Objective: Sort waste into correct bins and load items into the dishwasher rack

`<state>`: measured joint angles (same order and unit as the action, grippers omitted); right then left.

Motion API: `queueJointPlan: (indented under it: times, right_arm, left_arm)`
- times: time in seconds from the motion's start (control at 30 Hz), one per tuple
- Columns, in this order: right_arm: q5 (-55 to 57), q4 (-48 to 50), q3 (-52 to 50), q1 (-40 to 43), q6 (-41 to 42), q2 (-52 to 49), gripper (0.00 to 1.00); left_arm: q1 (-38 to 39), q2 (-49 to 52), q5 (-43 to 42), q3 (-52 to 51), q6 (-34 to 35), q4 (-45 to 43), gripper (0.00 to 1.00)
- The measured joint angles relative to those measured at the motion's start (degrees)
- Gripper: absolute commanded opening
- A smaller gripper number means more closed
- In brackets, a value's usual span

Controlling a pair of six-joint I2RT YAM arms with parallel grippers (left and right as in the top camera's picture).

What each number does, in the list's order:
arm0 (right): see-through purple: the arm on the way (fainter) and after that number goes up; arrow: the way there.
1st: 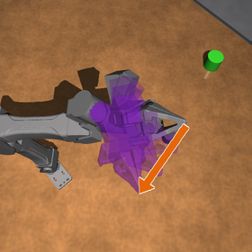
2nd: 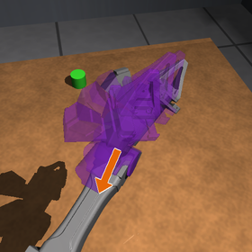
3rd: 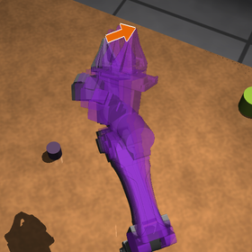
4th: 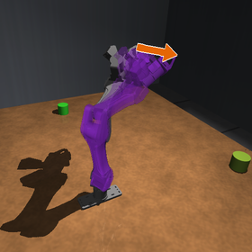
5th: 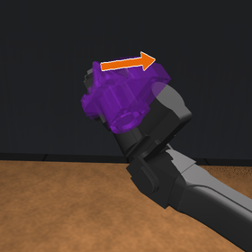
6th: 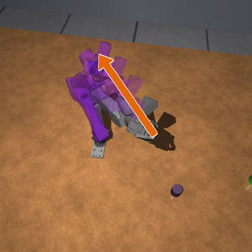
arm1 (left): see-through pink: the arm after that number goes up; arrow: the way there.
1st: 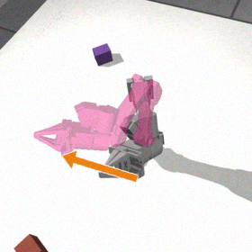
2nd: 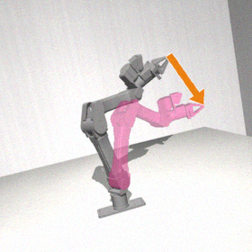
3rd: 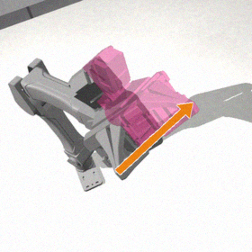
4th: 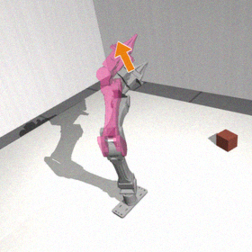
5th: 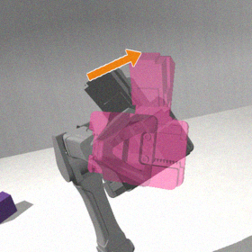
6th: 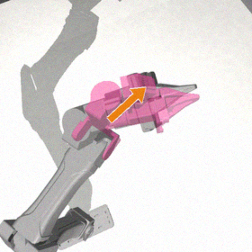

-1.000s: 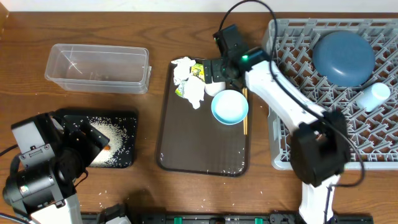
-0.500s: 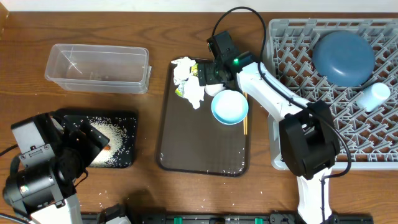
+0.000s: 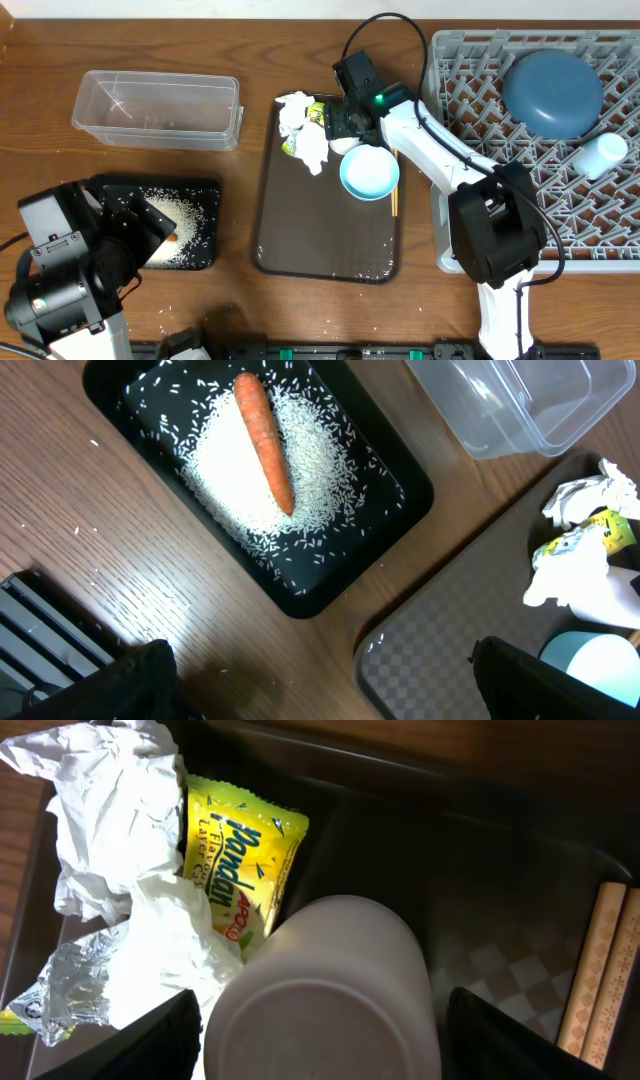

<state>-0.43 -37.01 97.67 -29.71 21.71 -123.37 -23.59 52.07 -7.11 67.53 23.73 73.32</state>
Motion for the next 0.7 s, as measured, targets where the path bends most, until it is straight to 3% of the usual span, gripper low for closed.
queueJointPlan:
  times: [0.5,0.7]
  right_arm:
    - [-0.02,-0.92,0.0,-0.02,0.0,0.0,0.77]
    - [0.02,-1.16,0.0,-0.02,-0.02,0.0,0.66]
  left_arm:
    - [0.0,0.0,0.0,0.0,0.0,-0.02,0.97]
    - [0.0,0.0,0.0,0.0,0.0,-0.02,0.97]
